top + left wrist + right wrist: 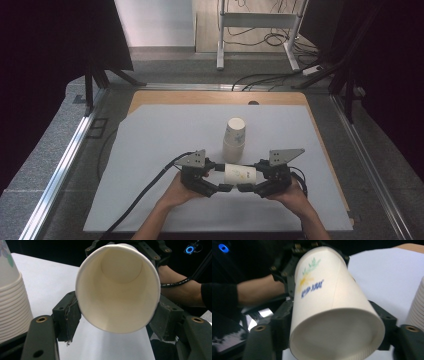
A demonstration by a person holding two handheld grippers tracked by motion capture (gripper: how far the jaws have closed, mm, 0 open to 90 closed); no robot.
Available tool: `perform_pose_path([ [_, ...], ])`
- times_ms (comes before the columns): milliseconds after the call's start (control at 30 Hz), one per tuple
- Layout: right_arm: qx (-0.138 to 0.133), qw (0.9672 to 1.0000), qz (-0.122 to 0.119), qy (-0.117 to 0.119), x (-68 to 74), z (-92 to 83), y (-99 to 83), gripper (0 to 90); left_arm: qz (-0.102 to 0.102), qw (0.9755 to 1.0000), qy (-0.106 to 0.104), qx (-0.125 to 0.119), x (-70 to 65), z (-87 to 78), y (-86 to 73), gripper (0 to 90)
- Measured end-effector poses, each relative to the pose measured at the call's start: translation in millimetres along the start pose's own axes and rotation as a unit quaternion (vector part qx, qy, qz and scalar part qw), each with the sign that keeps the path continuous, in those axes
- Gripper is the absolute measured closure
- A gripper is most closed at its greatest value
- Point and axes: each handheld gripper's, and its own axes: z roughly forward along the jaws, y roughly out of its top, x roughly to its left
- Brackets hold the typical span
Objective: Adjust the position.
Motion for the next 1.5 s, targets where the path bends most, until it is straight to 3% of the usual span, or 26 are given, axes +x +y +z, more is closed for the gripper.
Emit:
perform_pose_path([
  [400, 0.026, 0.9993, -0.021, -0.017, 2.7, -7.3, 5.2, 21.8, 0.017, 0.9983, 0.013, 0.054, -0.6, -3.5, 8.9, 30.6],
  [567, 0.042, 0.9982, -0.029, -0.032, 2.5, -16.0, 7.0, 20.6, 0.027, 0.9955, 0.018, 0.089, -0.5, -6.2, 14.6, 30.7],
  [767, 0.072, 0.9953, -0.042, -0.048, 3.7, -19.8, 7.5, 20.6, 0.042, 0.9901, 0.02, 0.133, -0.6, -6.4, 24.2, 30.6],
  [1000, 0.11, 0.991, -0.058, -0.048, 6.4, -14.6, 8.5, 21.0, 0.059, 0.981, 0.022, 0.183, -2.0, -0.9, 30.7, 30.6],
  [1100, 0.127, 0.9887, -0.064, -0.047, 7.6, -10.6, 9.3, 20.9, 0.064, 0.976, 0.023, 0.207, -2.0, 1.8, 32.3, 30.6],
  [1167, 0.139, 0.9868, -0.069, -0.048, 8.0, -6.9, 9.7, 20.9, 0.068, 0.9719, 0.022, 0.224, -2.1, 3.6, 34.1, 30.6],
  [1267, 0.157, 0.9837, -0.075, -0.045, 8.1, -0.9, 10.5, 20.9, 0.07, 0.9687, 0.018, 0.238, -2.9, 7.0, 36.5, 30.5],
  [1500, 0.199, 0.9754, -0.088, -0.037, 9.4, 13.5, 13.4, 21.5, 0.086, 0.9579, 0.015, 0.274, -4.1, 13.4, 41.1, 30.4],
])
